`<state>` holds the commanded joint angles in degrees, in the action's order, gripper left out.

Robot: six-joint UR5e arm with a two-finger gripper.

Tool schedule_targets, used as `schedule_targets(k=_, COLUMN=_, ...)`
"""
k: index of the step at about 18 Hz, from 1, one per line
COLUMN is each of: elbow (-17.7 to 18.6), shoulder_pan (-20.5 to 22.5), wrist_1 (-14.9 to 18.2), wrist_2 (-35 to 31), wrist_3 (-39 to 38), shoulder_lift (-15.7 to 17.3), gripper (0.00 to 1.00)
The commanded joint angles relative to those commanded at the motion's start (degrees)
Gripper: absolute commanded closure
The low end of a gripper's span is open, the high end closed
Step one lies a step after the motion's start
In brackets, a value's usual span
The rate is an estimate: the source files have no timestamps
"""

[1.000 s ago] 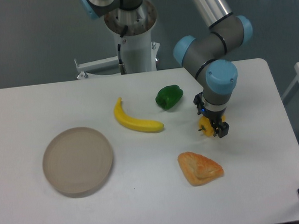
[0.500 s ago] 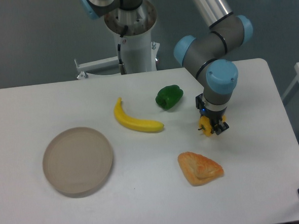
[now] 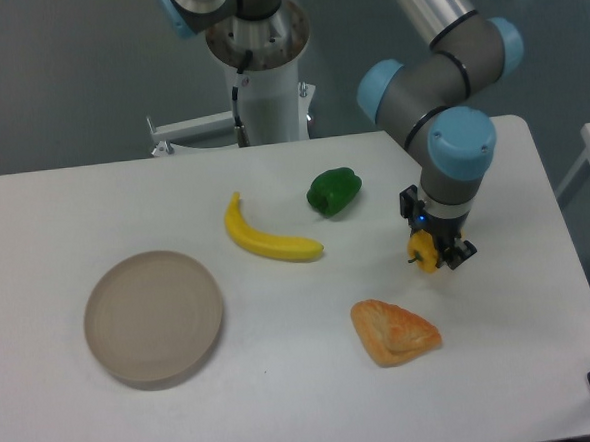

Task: Pick up the yellow pepper from the table

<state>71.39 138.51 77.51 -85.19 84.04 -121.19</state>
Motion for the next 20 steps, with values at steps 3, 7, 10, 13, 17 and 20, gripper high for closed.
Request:
schedule_targets(k=3, elbow=-2.21, shoulder_pan=-0.09, wrist_1=0.88, wrist_2=-0.77, wrist_3=-0.20, shoulder_lift=-0.71, gripper=0.66)
schedule_targets(k=7, elbow=-5.46, shoulder_pan=0.00, wrist_1=5.97, wrist_2=-4.20, wrist_3=2.70, shoulder_lift=-0.62, gripper=0.67)
schedule_targets(k=10, elbow=-5.38, shoulder_pan=0.09, wrist_1=6.86, wrist_2=-4.20, wrist_3=2.97, shoulder_lift=0.08, gripper=0.67)
schedule_targets(k=13, elbow=-5.29, shoulder_pan=-0.17, wrist_1=6.69, wrist_2=-4.02, wrist_3=2.97, shoulder_lift=0.34, gripper=0.67)
schedule_targets(k=17, elbow=-4.86, shoulder_pan=-0.44, wrist_1=6.60, wrist_2=-4.20, wrist_3=2.97, shoulder_lift=0.43, gripper=0.67)
schedule_targets(k=20, elbow=-4.77, shoulder_pan=-0.53, wrist_1=6.34, wrist_2=-4.11, wrist_3=2.97, shoulder_lift=0.34, gripper=0.67)
